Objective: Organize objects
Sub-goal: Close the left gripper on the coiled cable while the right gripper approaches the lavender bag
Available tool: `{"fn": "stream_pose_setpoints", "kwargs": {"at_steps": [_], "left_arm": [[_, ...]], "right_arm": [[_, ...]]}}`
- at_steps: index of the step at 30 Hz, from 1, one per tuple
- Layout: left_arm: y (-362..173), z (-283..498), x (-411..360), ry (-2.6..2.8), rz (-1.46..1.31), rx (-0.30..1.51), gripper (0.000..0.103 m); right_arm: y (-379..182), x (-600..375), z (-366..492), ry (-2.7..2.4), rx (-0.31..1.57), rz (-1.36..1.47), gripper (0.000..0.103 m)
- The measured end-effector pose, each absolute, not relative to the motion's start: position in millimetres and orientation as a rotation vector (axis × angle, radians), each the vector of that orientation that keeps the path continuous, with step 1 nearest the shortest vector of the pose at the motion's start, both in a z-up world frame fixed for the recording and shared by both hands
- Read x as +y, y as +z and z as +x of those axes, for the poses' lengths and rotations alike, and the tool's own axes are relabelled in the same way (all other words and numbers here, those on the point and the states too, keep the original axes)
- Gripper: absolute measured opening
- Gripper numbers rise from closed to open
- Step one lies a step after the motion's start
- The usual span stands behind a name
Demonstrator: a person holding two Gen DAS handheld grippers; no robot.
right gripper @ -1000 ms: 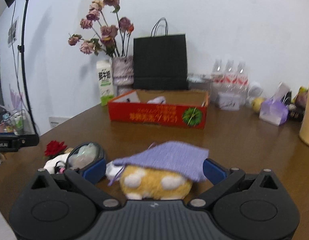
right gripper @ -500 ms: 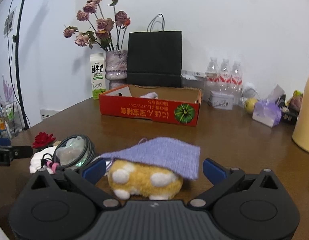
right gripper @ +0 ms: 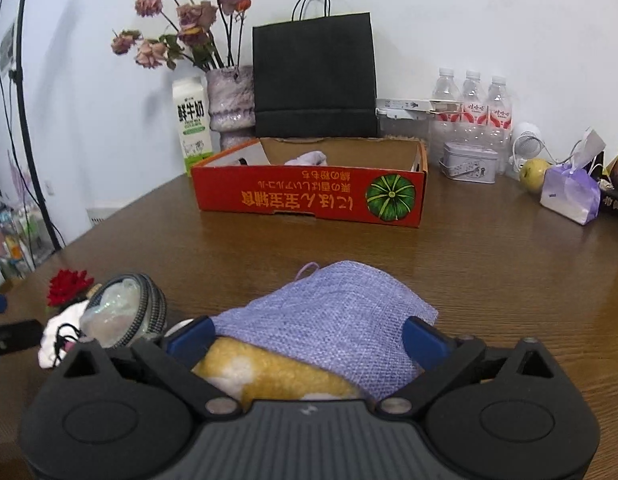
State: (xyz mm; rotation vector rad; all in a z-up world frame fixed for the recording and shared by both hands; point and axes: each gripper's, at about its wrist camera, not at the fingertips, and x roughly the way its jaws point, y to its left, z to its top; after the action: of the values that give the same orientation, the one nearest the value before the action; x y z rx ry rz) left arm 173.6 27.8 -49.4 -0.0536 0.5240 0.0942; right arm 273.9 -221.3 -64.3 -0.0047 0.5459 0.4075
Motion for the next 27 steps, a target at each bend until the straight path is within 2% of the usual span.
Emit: {"fn": "stream_pose_setpoints", "kwargs": {"at_steps": [3,20,22,27], "left_arm": [[-52,182,21,0.047,-0.044,0.545,0.103],[-80,243,-24,-0.071,0.111,0.648,0.103],[-81,242,-21,-0.072,0.085,0.631,0.093],[-73,228,-10,-0.057,0.012,0.539,0.091]], "right_arm": [[-66,-226,272,0.408,0.528,0.022,0.092],[-71,-232,268,0.401,0.485,0.054,0.091],[-70,-232,268,0.401,0.484,0.056,0.091],[-71,-232,268,0.401,0.486,0.055,0.092]]}}
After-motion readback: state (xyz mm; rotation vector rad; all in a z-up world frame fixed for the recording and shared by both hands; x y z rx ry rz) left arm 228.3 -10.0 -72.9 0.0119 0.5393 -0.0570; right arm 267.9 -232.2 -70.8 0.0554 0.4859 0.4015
